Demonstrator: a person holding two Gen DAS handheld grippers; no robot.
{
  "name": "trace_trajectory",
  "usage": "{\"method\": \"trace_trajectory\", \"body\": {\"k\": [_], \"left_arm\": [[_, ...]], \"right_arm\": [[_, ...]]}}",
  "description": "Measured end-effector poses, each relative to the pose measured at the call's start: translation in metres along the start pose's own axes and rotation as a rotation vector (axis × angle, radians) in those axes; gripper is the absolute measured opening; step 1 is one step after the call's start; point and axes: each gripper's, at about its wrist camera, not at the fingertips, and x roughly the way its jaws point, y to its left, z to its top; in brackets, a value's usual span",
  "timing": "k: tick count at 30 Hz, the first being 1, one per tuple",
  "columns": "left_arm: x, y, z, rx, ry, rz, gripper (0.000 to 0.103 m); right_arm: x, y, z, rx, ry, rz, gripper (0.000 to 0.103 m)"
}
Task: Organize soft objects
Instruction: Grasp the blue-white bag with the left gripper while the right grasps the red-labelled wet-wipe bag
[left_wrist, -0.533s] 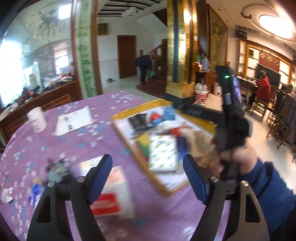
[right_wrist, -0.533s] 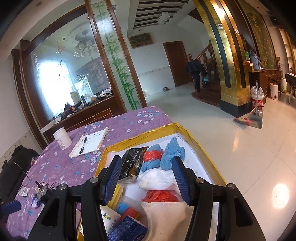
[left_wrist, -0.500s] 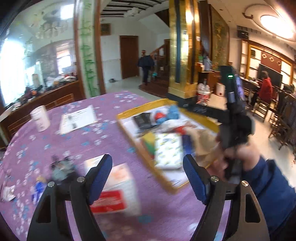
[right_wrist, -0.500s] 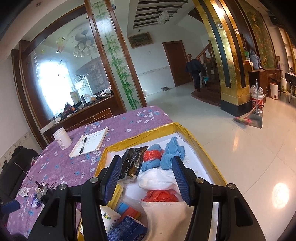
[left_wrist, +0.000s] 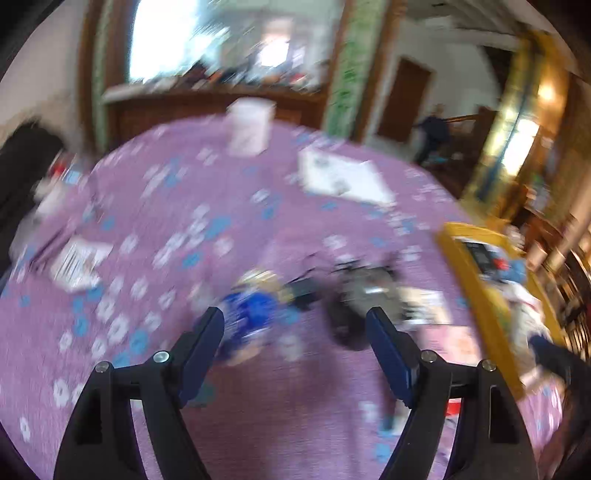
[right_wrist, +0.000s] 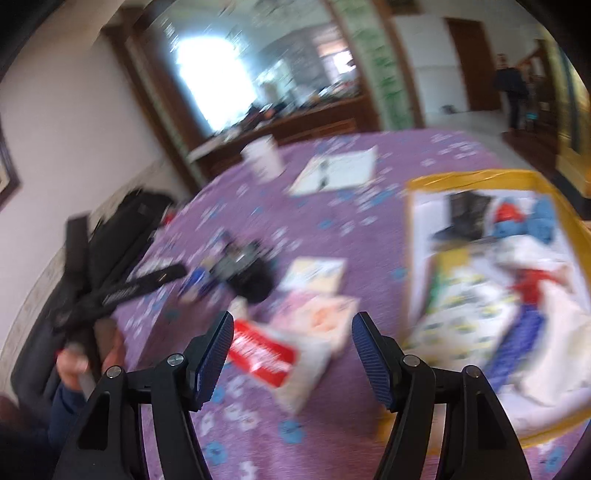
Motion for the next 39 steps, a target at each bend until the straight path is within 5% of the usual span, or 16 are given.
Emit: {"method": "trace_trajectory", "body": {"k": [5, 11, 17, 22, 23, 24, 25, 34, 39], "left_arm": [[-0.009, 0.009, 0.003, -0.016, -0.041, 0.008, 0.078], [-0.006, 0.025, 0.006, -0.082, -0.02, -0.003, 0.078], [-0.005, 0.034, 0.007, -0.12, -0.013, -0.004, 0.078], [-0.003, 0.032, 0.007, -0.106, -0.006, -0.003, 0.078], [-0.002, 0.032, 0.007, -0.104, -0.002, -0.005, 0.078], [0.0, 0.032, 0.007, -0.103, 0.004, -0.005, 0.078], [0.002, 0.034, 0.007, -0.106, 0.01, -0.003, 0.078], [0.021, 0.043, 0.006, -0.137, 0.064, 0.011, 0.078], [0.044, 0.032, 0.002, -0.072, 0.112, 0.055, 0.078]], "right_arm": [[0.041, 0.033, -0.003, -0.117, 0.099, 0.009, 0.071], [0.074, 0.049, -0.001, -0.258, 0.123, -0.11, 0.08], [0.08, 0.056, -0.018, -0.275, 0.234, -0.001, 0.08], [0.084, 0.074, -0.027, -0.389, 0.227, -0.106, 0.08], [0.088, 0.072, -0.027, -0.387, 0.241, -0.114, 0.077], [0.092, 0.07, -0.028, -0.383, 0.247, -0.121, 0.057], [0.096, 0.067, -0.03, -0.38, 0.262, -0.121, 0.051], [0.053, 0.047, -0.015, -0.251, 0.007, 0.032, 0.044], [0.041, 0.037, -0.01, -0.188, -0.036, 0.068, 0.044]]}}
